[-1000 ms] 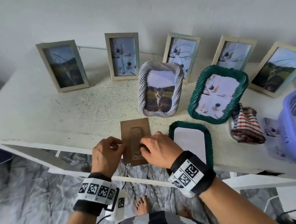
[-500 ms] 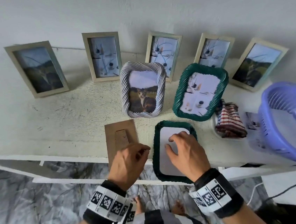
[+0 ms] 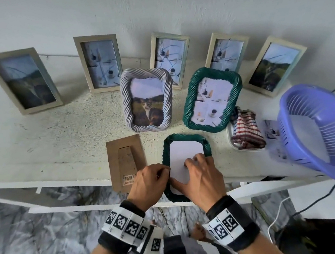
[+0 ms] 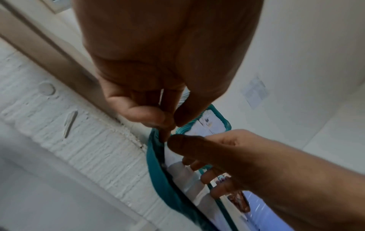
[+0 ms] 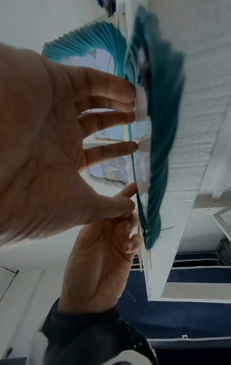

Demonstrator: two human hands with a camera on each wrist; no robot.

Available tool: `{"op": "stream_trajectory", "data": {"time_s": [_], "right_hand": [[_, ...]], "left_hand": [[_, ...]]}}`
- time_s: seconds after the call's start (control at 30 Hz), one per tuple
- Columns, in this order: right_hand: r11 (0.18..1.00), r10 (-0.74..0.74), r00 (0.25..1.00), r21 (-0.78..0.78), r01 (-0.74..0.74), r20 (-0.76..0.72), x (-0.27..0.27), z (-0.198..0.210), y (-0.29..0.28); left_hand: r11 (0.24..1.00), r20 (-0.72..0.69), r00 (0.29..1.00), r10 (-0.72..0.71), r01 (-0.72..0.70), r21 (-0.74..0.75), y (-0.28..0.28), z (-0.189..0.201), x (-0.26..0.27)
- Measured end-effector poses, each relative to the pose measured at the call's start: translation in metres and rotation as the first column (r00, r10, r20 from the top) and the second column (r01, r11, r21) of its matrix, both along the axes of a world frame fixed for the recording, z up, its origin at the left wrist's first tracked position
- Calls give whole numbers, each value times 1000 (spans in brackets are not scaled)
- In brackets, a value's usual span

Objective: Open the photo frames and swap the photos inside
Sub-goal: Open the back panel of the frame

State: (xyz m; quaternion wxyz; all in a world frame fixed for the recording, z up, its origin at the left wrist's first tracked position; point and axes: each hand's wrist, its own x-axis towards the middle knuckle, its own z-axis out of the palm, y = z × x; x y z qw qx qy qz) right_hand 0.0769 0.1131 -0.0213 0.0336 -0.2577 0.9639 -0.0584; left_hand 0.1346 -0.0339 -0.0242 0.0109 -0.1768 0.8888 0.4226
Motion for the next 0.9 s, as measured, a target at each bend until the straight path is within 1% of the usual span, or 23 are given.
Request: {"op": "stream_trajectory", "data": {"time_s": [0.13,0.23,0.3,0.37,0.43,0.53,0.6,0.67,0.77,0.83,0.9], "right_hand": [[1000,-1,1000,-1,1,9,4,3,-1],[1000,-7,998,0,7,57,5,7,-2],[1000,-10,995,0,10,102,6,10,-2],[999,-18,992,-40,23,124,7,12,-1],[996,-18,989,-83,31,146,7,14,0],[989,18,986,-145,6,165,7,14,3],[977,29,990,-215,1,135,6,13,6],[960,22,996,-279,2,82,5,13,10],[938,-28,1000,-346,27,2,5,21,16],[929,-71,992,-369,27,-105,8,31,23],[934,-111,978,-355,42,-177,10,40,34]], "left_hand": [[993,8,999,38,-38,115,-3,3,1],[983,-22,999,28,-24,183,-5,3,1],[984,-35,999,18,-12,177,-5,3,2],[989,-39,999,13,-7,146,-4,1,3],[995,-43,999,2,2,104,-2,-1,3],[999,-40,998,-52,52,11,1,-6,4],[996,-25,997,-77,76,-42,3,-8,5],[996,-21,997,-70,68,-63,4,-7,5],[995,-21,997,-69,67,-75,4,-5,5],[995,-28,997,-73,71,-74,4,-5,5],[994,-45,996,-82,79,-74,4,-5,6]]}}
